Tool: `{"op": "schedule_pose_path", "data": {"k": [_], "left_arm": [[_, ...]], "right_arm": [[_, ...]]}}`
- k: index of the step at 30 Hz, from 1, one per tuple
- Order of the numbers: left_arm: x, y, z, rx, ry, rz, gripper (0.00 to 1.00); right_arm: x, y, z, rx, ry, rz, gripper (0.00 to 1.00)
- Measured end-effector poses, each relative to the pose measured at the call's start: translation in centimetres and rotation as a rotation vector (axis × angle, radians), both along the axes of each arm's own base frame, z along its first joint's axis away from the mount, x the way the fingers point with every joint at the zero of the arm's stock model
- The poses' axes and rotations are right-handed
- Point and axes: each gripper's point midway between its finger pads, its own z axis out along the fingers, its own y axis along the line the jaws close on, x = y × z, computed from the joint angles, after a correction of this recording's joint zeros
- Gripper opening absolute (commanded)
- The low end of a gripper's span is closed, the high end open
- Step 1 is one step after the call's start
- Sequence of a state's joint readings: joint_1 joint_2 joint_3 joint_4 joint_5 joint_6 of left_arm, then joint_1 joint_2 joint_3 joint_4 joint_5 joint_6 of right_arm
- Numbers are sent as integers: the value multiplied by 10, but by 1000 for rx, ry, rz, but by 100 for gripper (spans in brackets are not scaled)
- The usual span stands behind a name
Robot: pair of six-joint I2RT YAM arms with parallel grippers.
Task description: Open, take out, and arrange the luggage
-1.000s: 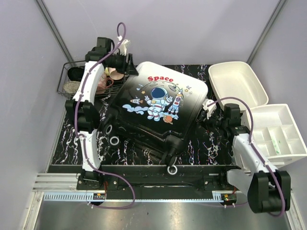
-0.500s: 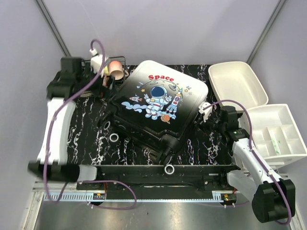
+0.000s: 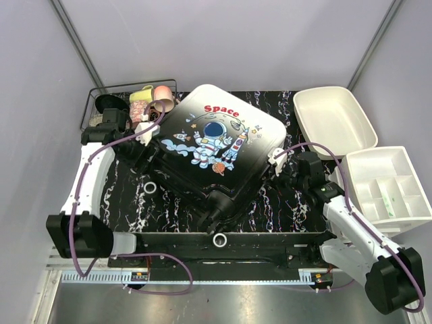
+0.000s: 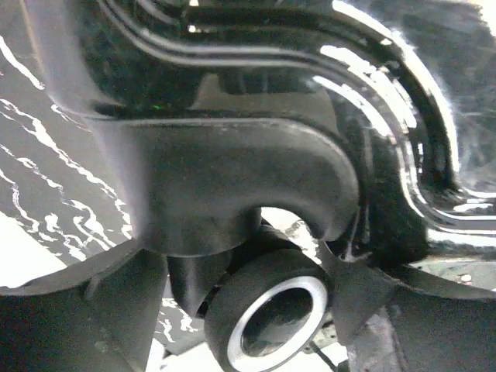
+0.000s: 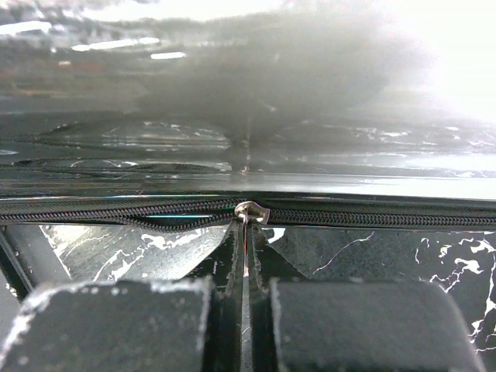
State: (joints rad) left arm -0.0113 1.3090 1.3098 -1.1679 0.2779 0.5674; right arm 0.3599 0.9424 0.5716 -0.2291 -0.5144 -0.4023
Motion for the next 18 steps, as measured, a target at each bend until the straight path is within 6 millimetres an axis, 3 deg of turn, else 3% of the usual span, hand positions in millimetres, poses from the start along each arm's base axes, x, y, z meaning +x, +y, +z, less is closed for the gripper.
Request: {"op": "schedule_pose_path", "data": {"k": [3, 6, 11, 12, 16, 18], "left_arm": [[3, 13, -8, 17, 45, 8, 44], [12, 17, -1, 13, 64, -2, 31], [28, 26, -4, 13, 109, -17, 26], [31, 26, -4, 13, 112, -22, 28], [47, 25, -1, 1, 103, -35, 77], [56, 24, 4, -18, 85, -43, 83]], "right_arm": [[1, 0, 1, -4, 1, -11, 0], [3, -3, 1, -11, -6, -22, 0], [21, -28, 0, -13, 4, -108, 0], [28, -33, 1, -12, 5, -126, 0], [52, -50, 2, -15, 1, -197, 0], [58, -53, 2, -13, -1, -206, 0]]}}
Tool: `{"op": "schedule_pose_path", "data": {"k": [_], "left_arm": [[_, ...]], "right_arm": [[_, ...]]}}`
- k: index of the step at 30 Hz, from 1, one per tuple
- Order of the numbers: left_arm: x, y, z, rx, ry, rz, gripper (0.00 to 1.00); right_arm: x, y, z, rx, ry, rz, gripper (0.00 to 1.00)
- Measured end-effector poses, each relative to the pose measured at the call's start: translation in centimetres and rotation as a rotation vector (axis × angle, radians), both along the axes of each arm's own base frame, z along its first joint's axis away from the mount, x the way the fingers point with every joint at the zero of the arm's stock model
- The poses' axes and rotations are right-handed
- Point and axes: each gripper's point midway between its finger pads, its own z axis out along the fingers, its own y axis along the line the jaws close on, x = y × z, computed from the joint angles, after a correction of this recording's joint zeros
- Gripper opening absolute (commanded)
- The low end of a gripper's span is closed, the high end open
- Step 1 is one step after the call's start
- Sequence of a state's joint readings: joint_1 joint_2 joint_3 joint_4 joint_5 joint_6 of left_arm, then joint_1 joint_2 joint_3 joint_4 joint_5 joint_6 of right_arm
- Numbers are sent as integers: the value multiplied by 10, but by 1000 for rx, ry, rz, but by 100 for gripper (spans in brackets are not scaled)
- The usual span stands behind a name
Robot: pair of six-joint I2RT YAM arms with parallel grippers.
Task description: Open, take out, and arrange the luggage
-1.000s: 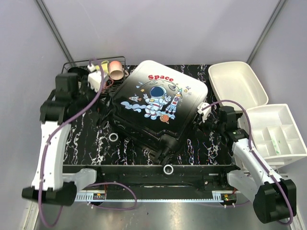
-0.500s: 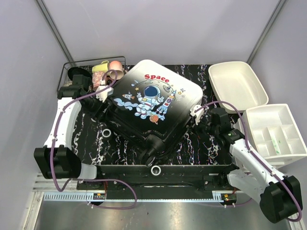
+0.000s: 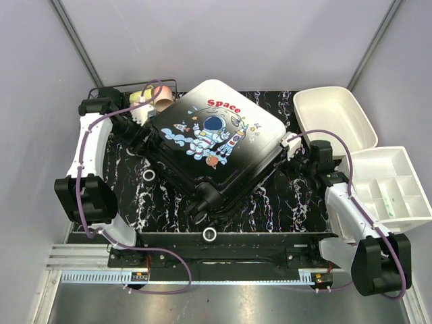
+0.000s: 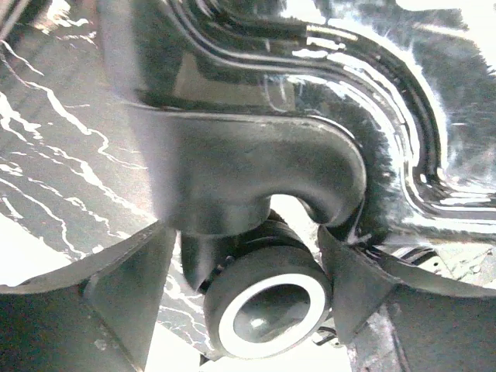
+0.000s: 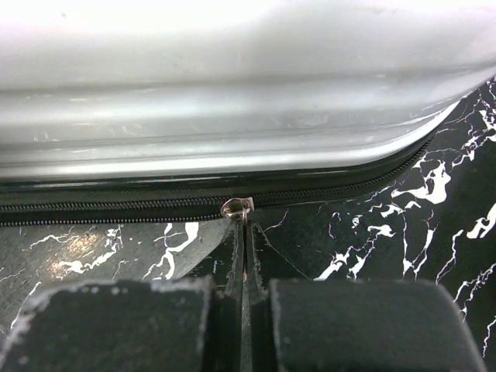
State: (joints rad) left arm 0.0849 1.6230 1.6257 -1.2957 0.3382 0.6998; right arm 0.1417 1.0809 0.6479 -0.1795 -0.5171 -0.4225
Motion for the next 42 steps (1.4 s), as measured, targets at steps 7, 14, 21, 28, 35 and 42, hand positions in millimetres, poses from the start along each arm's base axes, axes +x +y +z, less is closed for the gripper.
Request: {"op": "schedule_pose_path", "data": {"k": [7, 14, 21, 28, 35, 42], "left_arm": [[0, -24, 75, -78, -237, -19, 99], [-125, -118, 109, -316, -321, -260, 99], [-178, -174, 58, -405, -11, -385, 99], [-206, -207, 41, -415, 119, -435, 99], [-232, -214, 12, -298, 190, -443, 99], [-221, -208, -3, -166, 157, -296, 72]], "right_arm": [[0, 3, 2, 24, 1, 8, 0], [-1, 8, 3, 35, 6, 16, 0], [-1, 11, 3, 27, -2, 22, 0], [-1, 11, 3, 22, -7, 16, 0], [0, 11, 3, 18, -8, 7, 0], [0, 11, 3, 14, -10, 1, 0]]}}
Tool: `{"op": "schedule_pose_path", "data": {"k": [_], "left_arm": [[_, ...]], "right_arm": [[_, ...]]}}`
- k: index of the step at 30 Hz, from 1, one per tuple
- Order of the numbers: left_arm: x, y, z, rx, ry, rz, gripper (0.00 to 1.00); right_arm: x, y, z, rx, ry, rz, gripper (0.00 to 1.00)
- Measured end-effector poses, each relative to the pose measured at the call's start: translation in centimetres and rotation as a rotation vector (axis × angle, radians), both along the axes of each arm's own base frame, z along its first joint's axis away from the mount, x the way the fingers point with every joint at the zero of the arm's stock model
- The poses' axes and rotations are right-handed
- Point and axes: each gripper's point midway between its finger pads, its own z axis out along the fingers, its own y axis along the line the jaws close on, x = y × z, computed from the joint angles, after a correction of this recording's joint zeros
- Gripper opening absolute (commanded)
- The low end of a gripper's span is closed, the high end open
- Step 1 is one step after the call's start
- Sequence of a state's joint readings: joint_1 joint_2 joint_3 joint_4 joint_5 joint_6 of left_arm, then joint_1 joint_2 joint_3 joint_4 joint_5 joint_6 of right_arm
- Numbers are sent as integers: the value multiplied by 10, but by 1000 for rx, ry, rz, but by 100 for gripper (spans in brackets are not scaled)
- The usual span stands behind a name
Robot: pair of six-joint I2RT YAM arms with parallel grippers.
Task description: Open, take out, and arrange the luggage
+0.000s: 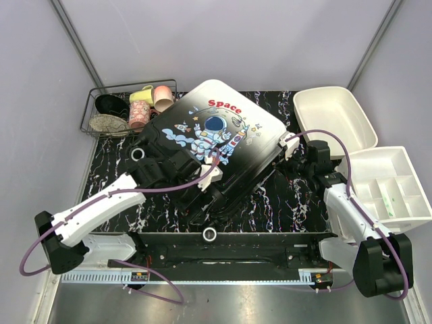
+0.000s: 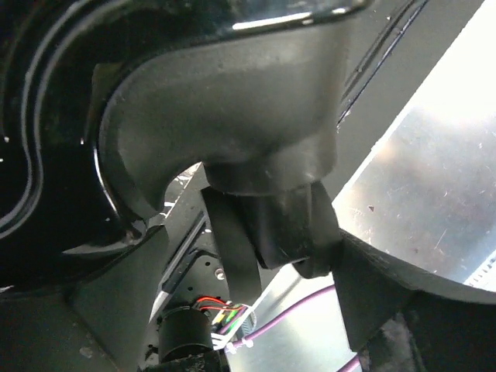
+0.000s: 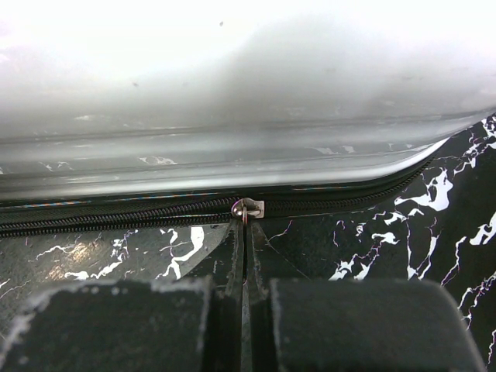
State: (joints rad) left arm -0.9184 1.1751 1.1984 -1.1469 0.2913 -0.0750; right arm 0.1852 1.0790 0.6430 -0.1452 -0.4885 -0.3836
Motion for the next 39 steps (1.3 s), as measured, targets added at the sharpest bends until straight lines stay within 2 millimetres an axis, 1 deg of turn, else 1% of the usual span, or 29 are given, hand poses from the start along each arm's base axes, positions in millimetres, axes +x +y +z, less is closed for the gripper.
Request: {"op": "schedule_pose_path", "data": {"k": [2, 3, 4, 6, 7, 9, 13, 18, 21, 23, 27, 31, 34, 39], "left_arm": [[2, 0, -3, 23, -10, 20, 57], [2, -2, -4, 26, -11, 21, 44], [0, -3, -5, 27, -9, 14, 40], [-5, -6, -2, 11, 5, -5, 28], [-6, -5, -1, 9, 1, -7, 14], [-5, -4, 0, 6, -11, -25, 0], [-5, 1, 0, 6, -53, -106, 0], [-3, 15, 4, 2, -149, -222, 0], [0, 33, -1, 25, -220, -275, 0], [3, 51, -5, 45, -250, -297, 0], [6, 72, -5, 47, -345, -353, 0], [7, 79, -7, 38, -427, -411, 0], [9, 82, -8, 26, -488, -434, 0], [12, 89, -10, 32, -574, -470, 0]], "right_arm": [[0, 0, 0, -1, 0, 0, 0], [0, 0, 0, -1, -1, 0, 0], [0, 0, 0, -2, -2, 0, 0], [1, 0, 1, -4, -5, -3, 0], [1, 0, 0, -4, -4, -4, 0], [1, -1, 1, -6, -6, -5, 0], [0, -3, 2, -24, -15, -17, 0], [-1, -9, 5, -54, -48, -23, 0], [-1, -11, 7, -65, -64, -16, 0], [0, -17, 5, -79, -71, -21, 0], [6, -30, 4, -89, -81, -32, 0], [18, -38, -1, -82, -85, -34, 0], [28, -43, 0, -58, -90, -29, 0], [46, -40, 1, -3, -77, 2, 0]]}}
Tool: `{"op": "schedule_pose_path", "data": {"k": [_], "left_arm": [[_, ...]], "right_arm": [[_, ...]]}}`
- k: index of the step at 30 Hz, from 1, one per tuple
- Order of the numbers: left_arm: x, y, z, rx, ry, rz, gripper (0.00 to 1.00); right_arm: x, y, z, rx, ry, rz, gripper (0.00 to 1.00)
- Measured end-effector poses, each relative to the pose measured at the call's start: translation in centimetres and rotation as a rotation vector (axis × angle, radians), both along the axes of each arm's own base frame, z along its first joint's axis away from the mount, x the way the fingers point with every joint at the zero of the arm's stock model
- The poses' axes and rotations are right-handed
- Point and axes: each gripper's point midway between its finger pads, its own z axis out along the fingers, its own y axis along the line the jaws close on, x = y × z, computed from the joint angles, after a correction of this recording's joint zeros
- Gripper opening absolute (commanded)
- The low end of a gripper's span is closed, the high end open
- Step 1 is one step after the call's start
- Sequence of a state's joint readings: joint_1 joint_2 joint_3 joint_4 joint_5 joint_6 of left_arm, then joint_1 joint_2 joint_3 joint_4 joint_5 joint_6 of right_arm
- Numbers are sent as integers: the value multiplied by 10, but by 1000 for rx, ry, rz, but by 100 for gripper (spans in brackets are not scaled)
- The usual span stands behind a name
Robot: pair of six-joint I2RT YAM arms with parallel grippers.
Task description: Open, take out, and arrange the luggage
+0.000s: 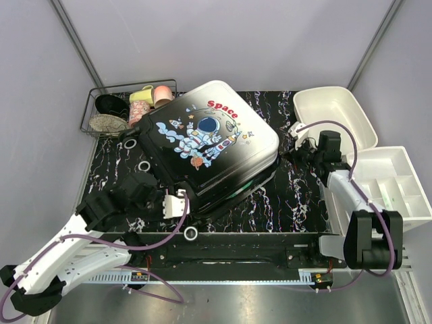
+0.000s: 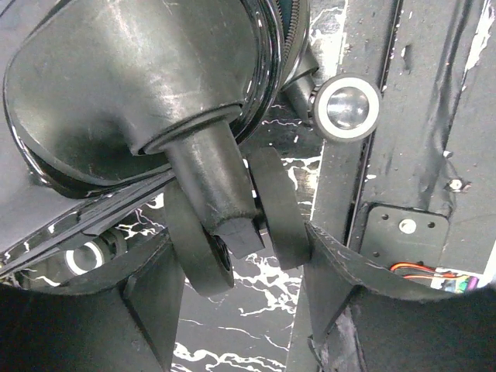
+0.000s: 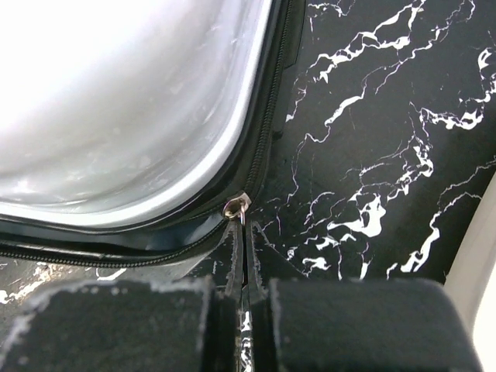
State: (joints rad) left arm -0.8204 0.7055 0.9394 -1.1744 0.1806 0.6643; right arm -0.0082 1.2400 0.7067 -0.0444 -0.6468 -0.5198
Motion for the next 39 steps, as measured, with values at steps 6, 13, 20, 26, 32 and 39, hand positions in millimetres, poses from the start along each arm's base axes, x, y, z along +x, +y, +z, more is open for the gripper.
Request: {"op": "schedule_pose_path", "data": {"k": [6, 13, 20, 26, 32, 39], "left_arm": [[2, 2, 0, 18, -13, -14, 76], [-4, 1, 33, 41, 71, 16, 99], [27, -17, 137, -213, -43, 185, 99], [161, 20, 193, -338, -91, 669, 99], [338, 47, 190, -463, -61, 885, 99], [428, 29, 107, -548, 81, 910, 93]], "right_arm": [[18, 5, 0, 66, 11, 56, 0], [29, 10, 0, 84, 8, 109, 0], [39, 7, -8, 32, -10, 126, 0], [48, 9, -14, 15, 14, 162, 0], [41, 14, -17, -24, 15, 213, 0], [33, 16, -10, -151, -59, 276, 0]]}}
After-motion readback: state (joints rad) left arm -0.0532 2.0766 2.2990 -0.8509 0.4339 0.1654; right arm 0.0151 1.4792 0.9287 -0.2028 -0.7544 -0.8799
